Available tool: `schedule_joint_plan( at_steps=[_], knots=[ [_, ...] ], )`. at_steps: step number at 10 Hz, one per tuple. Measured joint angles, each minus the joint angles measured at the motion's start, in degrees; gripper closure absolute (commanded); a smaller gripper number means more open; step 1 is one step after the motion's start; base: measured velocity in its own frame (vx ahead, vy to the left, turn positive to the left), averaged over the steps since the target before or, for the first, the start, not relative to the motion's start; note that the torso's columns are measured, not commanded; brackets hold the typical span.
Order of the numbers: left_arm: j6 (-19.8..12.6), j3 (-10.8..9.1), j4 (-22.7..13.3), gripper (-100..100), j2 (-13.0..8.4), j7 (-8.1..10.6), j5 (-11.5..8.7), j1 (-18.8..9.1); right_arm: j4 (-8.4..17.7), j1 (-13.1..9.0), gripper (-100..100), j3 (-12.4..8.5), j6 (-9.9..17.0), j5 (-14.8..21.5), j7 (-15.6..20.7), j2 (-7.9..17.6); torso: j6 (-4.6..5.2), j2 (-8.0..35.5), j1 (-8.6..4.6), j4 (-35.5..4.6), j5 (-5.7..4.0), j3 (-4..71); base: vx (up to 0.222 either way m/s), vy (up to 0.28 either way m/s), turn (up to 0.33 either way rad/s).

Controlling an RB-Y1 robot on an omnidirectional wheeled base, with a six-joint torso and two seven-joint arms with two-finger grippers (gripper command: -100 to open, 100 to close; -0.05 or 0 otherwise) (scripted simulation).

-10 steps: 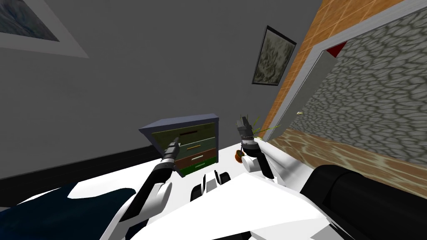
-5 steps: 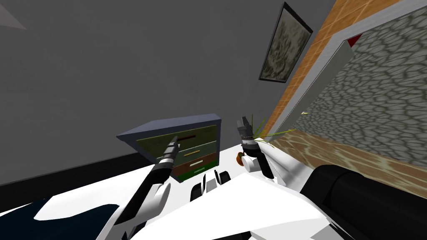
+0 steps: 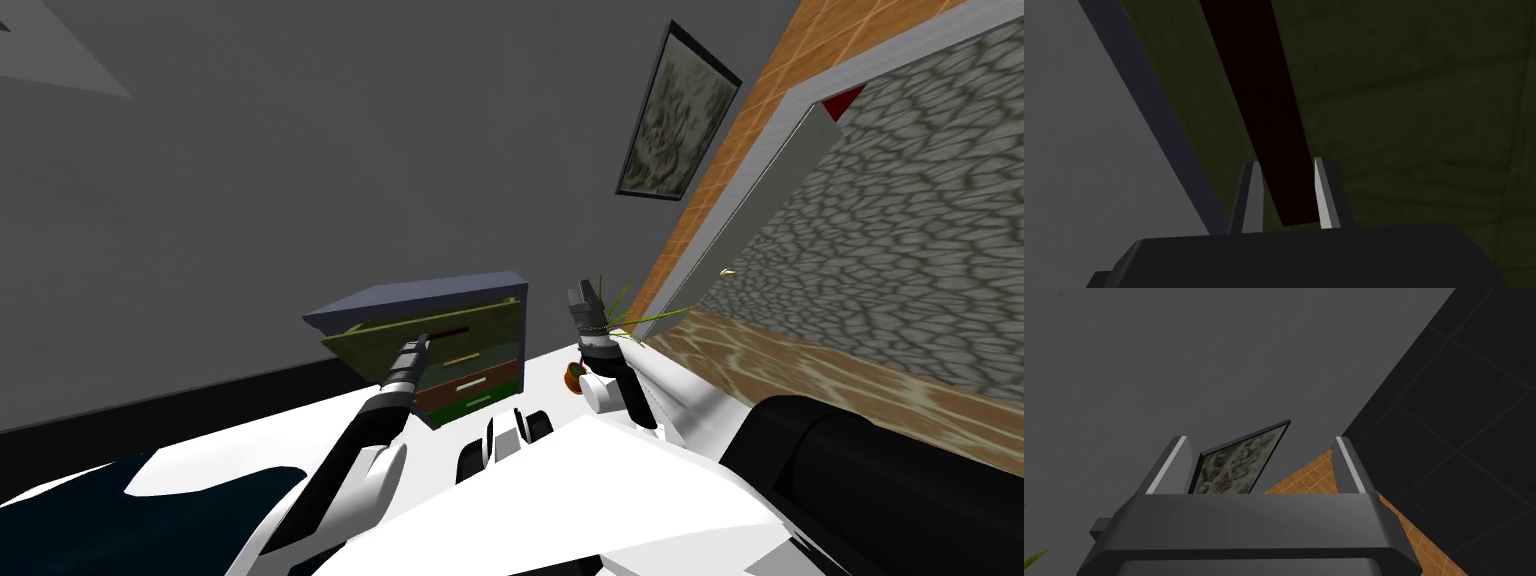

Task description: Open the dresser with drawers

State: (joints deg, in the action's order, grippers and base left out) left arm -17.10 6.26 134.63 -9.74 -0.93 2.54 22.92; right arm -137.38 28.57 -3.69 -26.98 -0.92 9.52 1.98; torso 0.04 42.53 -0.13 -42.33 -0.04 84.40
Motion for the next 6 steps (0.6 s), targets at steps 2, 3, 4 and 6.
schedule_joint_plan(
  at_steps=[2, 3, 4, 6],
  knots=[
    [-0.34, 0.37, 0.27, 100, -0.18, 0.03, -0.1, 0.74, 0.0, 0.01, 0, 0.0, 0.0, 0.0, 0.0, 0.0, -0.08, -0.48, 0.15, -0.03, -0.02, 0.32, -0.111, 0.007, 0.004],
    [-0.35, 0.51, 0.52, 100, -0.29, 0.05, -0.14, 0.93, -0.01, 0.01, 0, 0.0, 0.0, 0.0, 0.0, 0.0, -0.1, -0.33, 0.15, 0.04, 0.01, 0.26, -0.203, 0.001, 0.031],
    [-0.22, 0.68, 0.95, 100, -0.41, 0.05, -0.17, 1.2, 0.0, 0.0, 0, 0.0, 0.0, 0.0, 0.0, 0.0, -0.1, -0.08, 0.16, 0.05, 0.06, 0.07, -0.219, -0.001, 0.027],
    [-1.22, 1.01, 2.84, -100, -0.64, 0.06, -0.16, 1.9, 0.0, 0.02, 0, 0.0, 0.0, 0.0, 0.0, 0.0, -0.07, -0.5, 0.17, 0.11, 0.05, 0.29, -0.015, 0.0, 0.013]
  ],
)
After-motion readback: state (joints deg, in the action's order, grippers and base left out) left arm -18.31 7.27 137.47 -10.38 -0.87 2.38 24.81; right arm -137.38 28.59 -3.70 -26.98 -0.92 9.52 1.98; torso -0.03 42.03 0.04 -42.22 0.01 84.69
